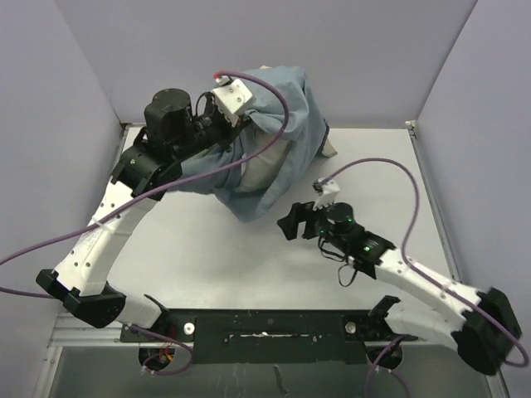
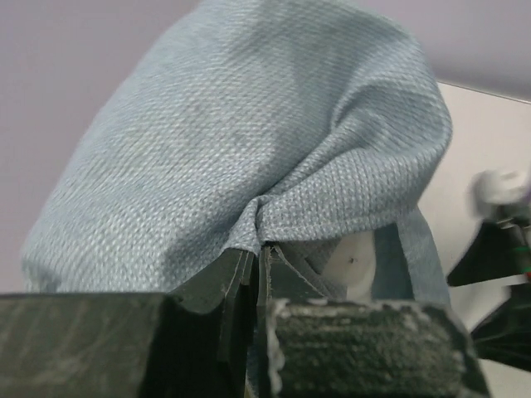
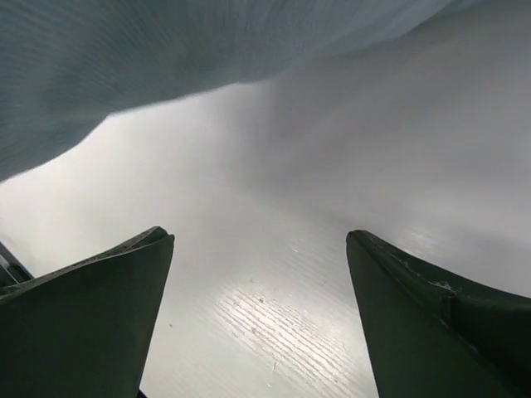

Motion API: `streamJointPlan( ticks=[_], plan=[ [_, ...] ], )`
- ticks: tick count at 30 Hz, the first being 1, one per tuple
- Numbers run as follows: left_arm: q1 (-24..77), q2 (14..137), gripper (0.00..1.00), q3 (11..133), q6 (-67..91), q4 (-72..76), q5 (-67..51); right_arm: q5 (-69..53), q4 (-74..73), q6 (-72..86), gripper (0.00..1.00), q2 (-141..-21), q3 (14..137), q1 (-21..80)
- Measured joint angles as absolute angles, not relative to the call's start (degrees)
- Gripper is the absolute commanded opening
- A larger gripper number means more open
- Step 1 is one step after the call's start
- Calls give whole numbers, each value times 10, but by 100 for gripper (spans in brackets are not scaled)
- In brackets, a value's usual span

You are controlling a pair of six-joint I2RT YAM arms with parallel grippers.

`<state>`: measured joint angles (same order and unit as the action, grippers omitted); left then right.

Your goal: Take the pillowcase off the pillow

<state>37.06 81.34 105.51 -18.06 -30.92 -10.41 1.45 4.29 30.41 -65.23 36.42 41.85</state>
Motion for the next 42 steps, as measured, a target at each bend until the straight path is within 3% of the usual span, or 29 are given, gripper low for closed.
streamJointPlan(
  ticks=[5, 8, 14, 19, 24, 35, 42],
  plan=[
    [331, 814, 0, 1068, -165, -305, -107, 74, -29, 305, 89, -434, 349, 416],
    [327, 817, 0, 1077, -153, -308, -111, 84, -63, 284, 89, -380, 385, 417],
    [329, 838, 0, 1108, -128, -335, -132, 62, -93, 211, 89, -468, 538, 436],
    [338, 857, 0, 1134, -109, -367, -144, 60, -86, 134, 89, -568, 624, 521],
    [351, 875, 0, 1169, -97, -394, -148, 75, -67, 70, 96, -654, 677, 567],
    [389, 883, 0, 1216, -97, -439, -146, 134, -43, -44, 98, -701, 694, 446],
    [393, 883, 0, 1216, -103, -449, -146, 107, -31, -88, 98, -704, 717, 403]
  ],
)
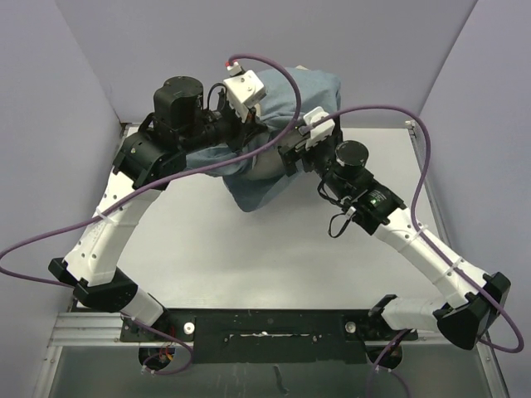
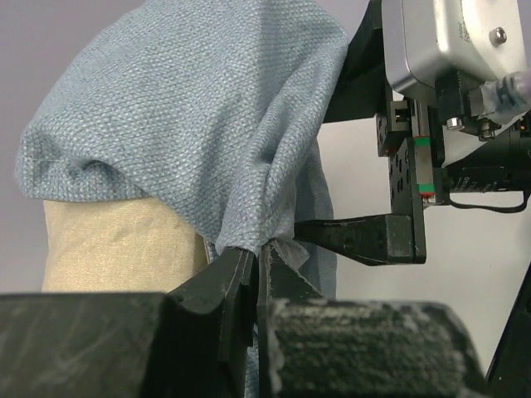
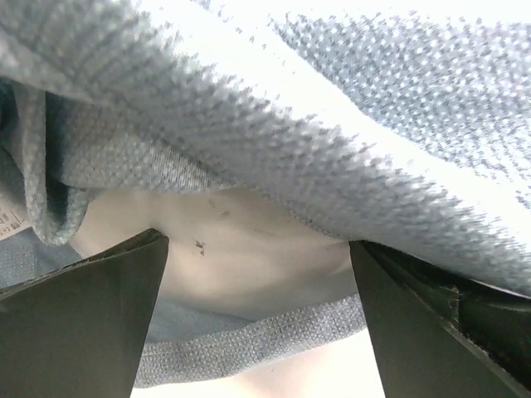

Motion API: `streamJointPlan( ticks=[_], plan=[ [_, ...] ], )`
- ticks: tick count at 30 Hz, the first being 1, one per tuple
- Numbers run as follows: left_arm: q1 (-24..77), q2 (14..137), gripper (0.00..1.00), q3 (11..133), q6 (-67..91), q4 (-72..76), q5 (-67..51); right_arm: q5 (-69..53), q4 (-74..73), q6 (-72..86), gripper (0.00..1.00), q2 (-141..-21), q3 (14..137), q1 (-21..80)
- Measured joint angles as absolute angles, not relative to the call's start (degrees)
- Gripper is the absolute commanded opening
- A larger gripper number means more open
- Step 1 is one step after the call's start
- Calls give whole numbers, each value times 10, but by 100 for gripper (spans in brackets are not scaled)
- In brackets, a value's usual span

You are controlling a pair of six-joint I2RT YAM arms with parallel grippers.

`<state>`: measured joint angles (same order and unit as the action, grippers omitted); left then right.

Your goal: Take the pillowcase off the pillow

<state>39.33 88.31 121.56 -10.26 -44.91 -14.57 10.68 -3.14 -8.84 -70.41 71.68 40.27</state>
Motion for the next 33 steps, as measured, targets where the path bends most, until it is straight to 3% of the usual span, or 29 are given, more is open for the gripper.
streamJointPlan(
  ticks=[14, 23, 33],
  plan=[
    [393, 883, 0, 1233, -113, -496, -126, -17, 47, -221, 99, -792, 722, 444],
    [393, 883, 0, 1249, -114, -498, -59, -29, 108, -288, 100, -724, 623, 459],
    [393, 895, 0, 1352, -64, -544, -74, -32, 130, -356, 98, -717, 636, 460]
  ],
)
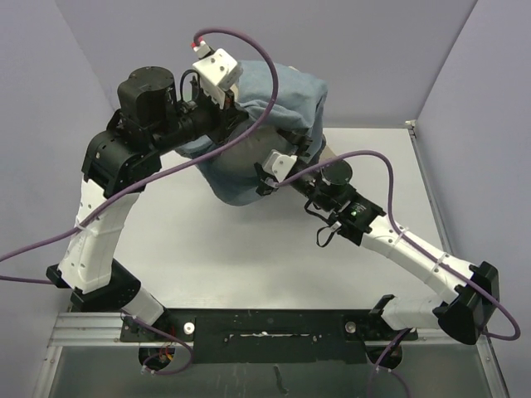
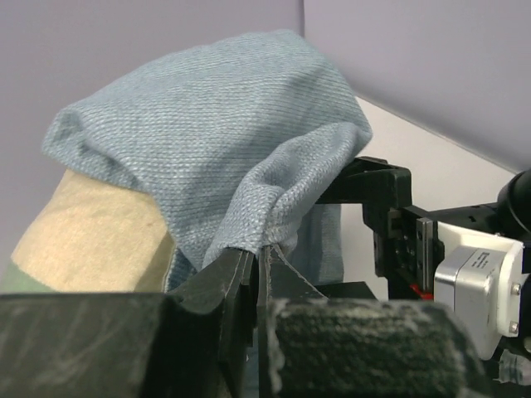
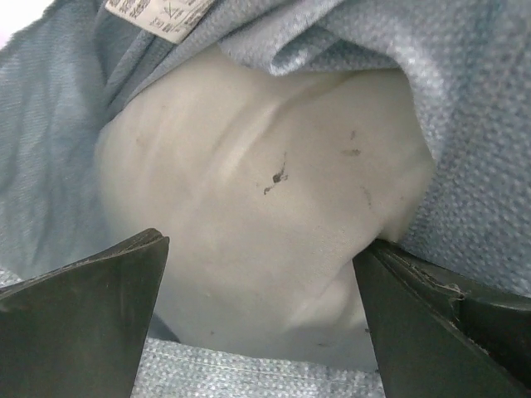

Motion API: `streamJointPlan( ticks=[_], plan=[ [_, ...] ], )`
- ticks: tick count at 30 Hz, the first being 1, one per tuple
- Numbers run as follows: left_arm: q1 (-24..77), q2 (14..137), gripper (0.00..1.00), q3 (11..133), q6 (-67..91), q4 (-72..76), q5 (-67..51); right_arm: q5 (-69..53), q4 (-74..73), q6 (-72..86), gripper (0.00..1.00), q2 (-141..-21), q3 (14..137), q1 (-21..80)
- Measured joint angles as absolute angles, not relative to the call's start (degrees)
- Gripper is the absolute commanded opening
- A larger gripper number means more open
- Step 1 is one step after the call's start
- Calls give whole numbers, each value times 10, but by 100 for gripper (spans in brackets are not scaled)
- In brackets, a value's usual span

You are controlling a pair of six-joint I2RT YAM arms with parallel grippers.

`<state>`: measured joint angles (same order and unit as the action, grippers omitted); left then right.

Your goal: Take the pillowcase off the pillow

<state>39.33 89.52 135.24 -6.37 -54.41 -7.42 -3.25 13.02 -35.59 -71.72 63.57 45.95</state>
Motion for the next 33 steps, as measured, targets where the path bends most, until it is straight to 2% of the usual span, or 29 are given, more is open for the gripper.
streamJointPlan(
  ticks=[7, 16, 21, 24, 30, 33],
  plan=[
    [393, 910, 0, 1396, -24, -571, -102, -43, 117, -420, 98, -719, 669, 477],
    [393, 926, 0, 1421, 0, -592, -126, -95, 12, -478, 100, -759, 769, 478],
    [393, 926, 0, 1421, 0, -608, -126, -124, -6, -481, 96, -795, 780, 476],
    [393, 926, 0, 1421, 0, -622, -126, -138, -8, -481, 86, -820, 789, 476],
    [385, 926, 0, 1417, 0, -630, -126, -151, -7, -470, 43, -843, 814, 473],
    [382, 925, 0, 1417, 0, -630, -126, -147, -5, -455, 32, -847, 816, 470]
  ],
)
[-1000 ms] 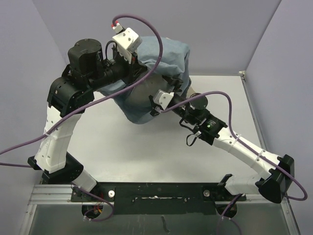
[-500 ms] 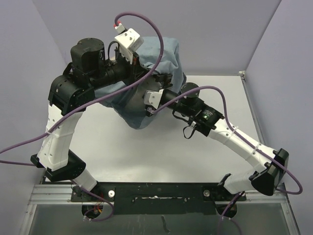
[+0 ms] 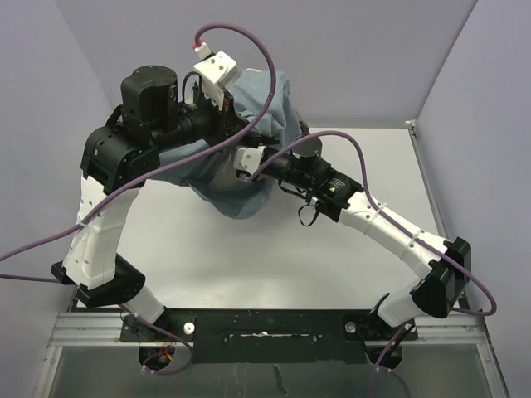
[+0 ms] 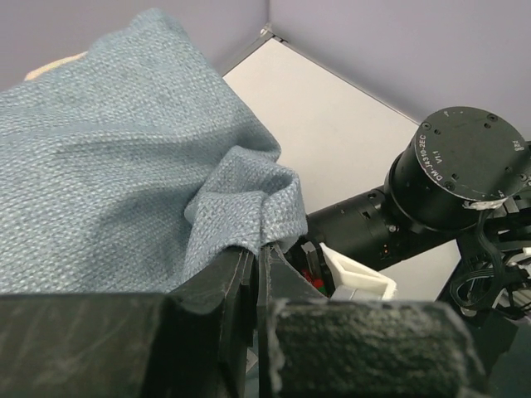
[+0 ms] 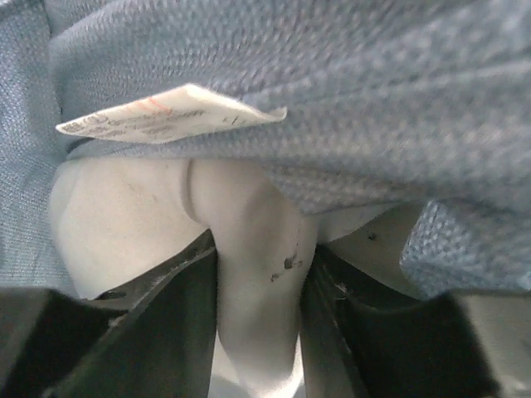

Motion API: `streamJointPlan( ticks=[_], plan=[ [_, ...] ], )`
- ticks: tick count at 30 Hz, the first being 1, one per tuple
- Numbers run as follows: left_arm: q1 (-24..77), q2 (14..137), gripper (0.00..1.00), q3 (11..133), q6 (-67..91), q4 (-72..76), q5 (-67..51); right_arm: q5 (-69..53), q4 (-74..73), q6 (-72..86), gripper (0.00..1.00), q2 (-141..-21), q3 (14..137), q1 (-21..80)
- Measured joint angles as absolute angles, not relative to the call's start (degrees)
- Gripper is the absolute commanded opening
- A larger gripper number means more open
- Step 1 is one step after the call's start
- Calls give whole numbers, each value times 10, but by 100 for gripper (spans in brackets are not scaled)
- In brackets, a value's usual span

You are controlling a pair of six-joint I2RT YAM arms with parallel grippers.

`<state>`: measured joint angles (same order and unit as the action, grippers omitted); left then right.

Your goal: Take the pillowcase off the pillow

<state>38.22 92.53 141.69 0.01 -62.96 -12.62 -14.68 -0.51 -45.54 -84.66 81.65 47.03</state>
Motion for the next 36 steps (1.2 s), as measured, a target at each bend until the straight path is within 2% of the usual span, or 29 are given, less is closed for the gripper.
streamJointPlan(
  ticks=[2, 3, 4, 8, 13, 19, 29, 36],
  plan=[
    [380, 924, 0, 1417, 0, -629, -126, -139, 9, -441, 21, -848, 806, 470],
    [375, 923, 0, 1416, -2, -629, -126, -129, 34, -424, 5, -847, 782, 470],
    [375, 923, 0, 1416, -2, -629, -126, -128, 35, -423, 0, -848, 780, 470],
    [339, 910, 0, 1394, -16, -619, -135, -101, 79, -387, 0, -837, 731, 469],
    [218, 894, 0, 1347, -31, -580, -178, -73, 107, -323, 0, -824, 697, 462],
    [130, 867, 0, 1256, -54, -496, -228, -46, 55, -211, 0, -817, 741, 430],
    [82, 866, 0, 1240, -55, -406, -275, -45, 20, -114, 0, -762, 751, 420],
    [82, 874, 0, 1239, -54, -335, -252, -73, 23, -62, 0, -707, 731, 420]
  ],
)
